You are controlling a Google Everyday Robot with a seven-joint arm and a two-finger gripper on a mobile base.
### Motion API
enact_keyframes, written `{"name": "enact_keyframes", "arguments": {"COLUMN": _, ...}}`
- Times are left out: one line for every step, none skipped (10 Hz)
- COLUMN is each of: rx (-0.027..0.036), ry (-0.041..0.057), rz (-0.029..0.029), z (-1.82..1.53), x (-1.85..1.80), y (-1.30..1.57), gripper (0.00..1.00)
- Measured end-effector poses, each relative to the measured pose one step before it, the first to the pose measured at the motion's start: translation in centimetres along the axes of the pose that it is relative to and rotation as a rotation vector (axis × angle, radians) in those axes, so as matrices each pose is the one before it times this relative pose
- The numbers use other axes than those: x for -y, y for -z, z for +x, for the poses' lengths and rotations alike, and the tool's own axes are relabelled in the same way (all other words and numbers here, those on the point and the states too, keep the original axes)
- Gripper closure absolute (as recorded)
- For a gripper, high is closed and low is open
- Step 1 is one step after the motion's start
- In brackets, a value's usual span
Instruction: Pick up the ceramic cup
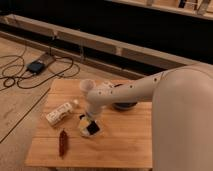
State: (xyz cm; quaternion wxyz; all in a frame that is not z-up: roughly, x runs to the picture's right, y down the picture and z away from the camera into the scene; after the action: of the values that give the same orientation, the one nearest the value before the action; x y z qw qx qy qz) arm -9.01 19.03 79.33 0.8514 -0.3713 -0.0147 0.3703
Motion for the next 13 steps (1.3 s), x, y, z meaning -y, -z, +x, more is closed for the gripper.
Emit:
{"name": "enact_keyframes", "arguments": {"rx": -0.00006, "ry": 0.00002, "rz": 0.0, "z": 0.002, "x": 0.001, "y": -0.002, "gripper": 0.2}}
{"name": "enact_keyframes", "arguments": {"rx": 0.00005, "ry": -0.00005, "rz": 0.00007, "z": 0.001, "x": 0.003, "y": 0.005, "gripper": 0.2}}
{"name": "enact_keyframes", "arguments": {"rx": 0.00005, "ry": 0.00001, "rz": -0.00005, "z": -0.004, "x": -0.002, "y": -0.002, "gripper": 0.2}}
{"name": "enact_keyframes", "arguments": {"rx": -0.00004, "ry": 0.00002, "rz": 0.0, "z": 0.002, "x": -0.001, "y": 0.001, "gripper": 0.2}}
{"name": "enact_keyframes", "arguments": {"rx": 0.00001, "ry": 0.00001, "rz": 0.00004, "z": -0.001, "x": 0.001, "y": 0.001, "gripper": 0.2}}
{"name": "enact_keyframes", "arguments": {"rx": 0.00001, "ry": 0.00001, "rz": 0.00001, "z": 0.0, "x": 0.002, "y": 0.0, "gripper": 0.2}}
{"name": "enact_keyframes", "arguments": {"rx": 0.0, "ry": -0.00001, "rz": 0.00002, "z": 0.001, "x": 0.001, "y": 0.001, "gripper": 0.2}}
{"name": "enact_keyframes", "arguments": {"rx": 0.00077, "ry": -0.00169, "rz": -0.00066, "z": -0.019, "x": 0.007, "y": 0.025, "gripper": 0.2}}
{"name": "enact_keyframes", "arguments": {"rx": -0.00122, "ry": -0.00196, "rz": -0.00137, "z": -0.056, "x": 0.013, "y": 0.017, "gripper": 0.2}}
{"name": "enact_keyframes", "arguments": {"rx": -0.01247, "ry": -0.00416, "rz": 0.00294, "z": -0.078, "x": 0.385, "y": 0.111, "gripper": 0.2}}
{"name": "enact_keyframes", "arguments": {"rx": -0.02954, "ry": 0.00688, "rz": 0.01161, "z": -0.378, "x": 0.649, "y": 0.24, "gripper": 0.2}}
{"name": "enact_keyframes", "arguments": {"rx": -0.03884, "ry": 0.02613, "rz": 0.02462, "z": -1.282, "x": 0.95, "y": 0.637, "gripper": 0.2}}
{"name": "enact_keyframes", "arguments": {"rx": -0.03254, "ry": 0.03, "rz": 0.03028, "z": -1.465, "x": 0.949, "y": 0.939, "gripper": 0.2}}
